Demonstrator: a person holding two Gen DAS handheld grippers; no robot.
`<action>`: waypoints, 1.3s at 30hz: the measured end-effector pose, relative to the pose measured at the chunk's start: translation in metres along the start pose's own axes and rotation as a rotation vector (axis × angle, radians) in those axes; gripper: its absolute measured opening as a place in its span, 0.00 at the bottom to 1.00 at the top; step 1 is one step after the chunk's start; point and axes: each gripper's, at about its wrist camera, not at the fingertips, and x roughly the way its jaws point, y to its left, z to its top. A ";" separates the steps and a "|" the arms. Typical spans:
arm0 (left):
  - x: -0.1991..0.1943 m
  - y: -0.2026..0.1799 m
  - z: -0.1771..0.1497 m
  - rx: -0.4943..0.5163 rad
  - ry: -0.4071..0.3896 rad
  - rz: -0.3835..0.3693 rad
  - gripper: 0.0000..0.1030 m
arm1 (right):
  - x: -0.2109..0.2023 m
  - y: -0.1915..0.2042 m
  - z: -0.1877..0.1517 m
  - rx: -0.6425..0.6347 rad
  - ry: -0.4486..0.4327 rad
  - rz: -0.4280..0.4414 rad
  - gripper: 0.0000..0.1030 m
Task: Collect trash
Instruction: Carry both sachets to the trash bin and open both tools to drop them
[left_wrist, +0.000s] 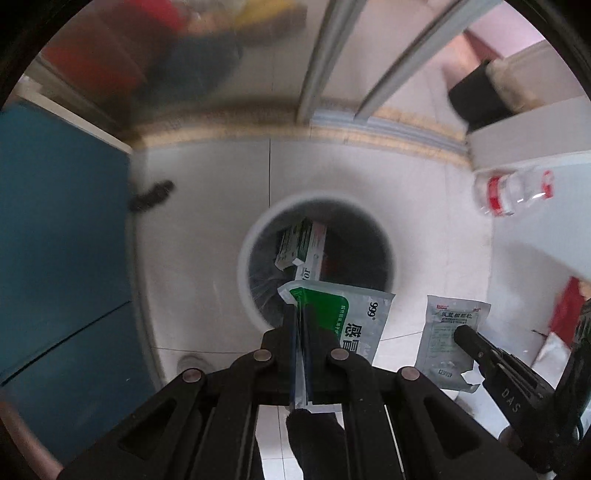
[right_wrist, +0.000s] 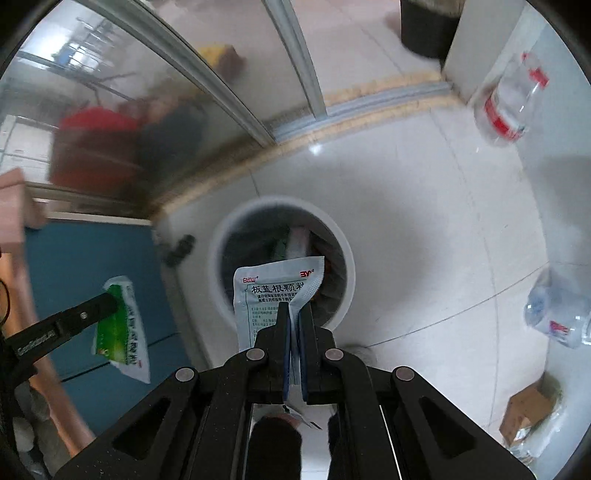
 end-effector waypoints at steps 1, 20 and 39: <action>0.017 -0.002 0.001 0.004 0.016 0.007 0.01 | 0.024 -0.005 0.002 0.003 0.014 0.000 0.04; 0.078 0.001 0.009 0.068 0.022 0.132 0.72 | 0.168 -0.038 0.016 -0.016 0.100 -0.065 0.56; -0.185 -0.007 -0.088 0.058 -0.221 0.226 0.97 | -0.100 0.038 -0.042 -0.209 -0.116 -0.154 1.00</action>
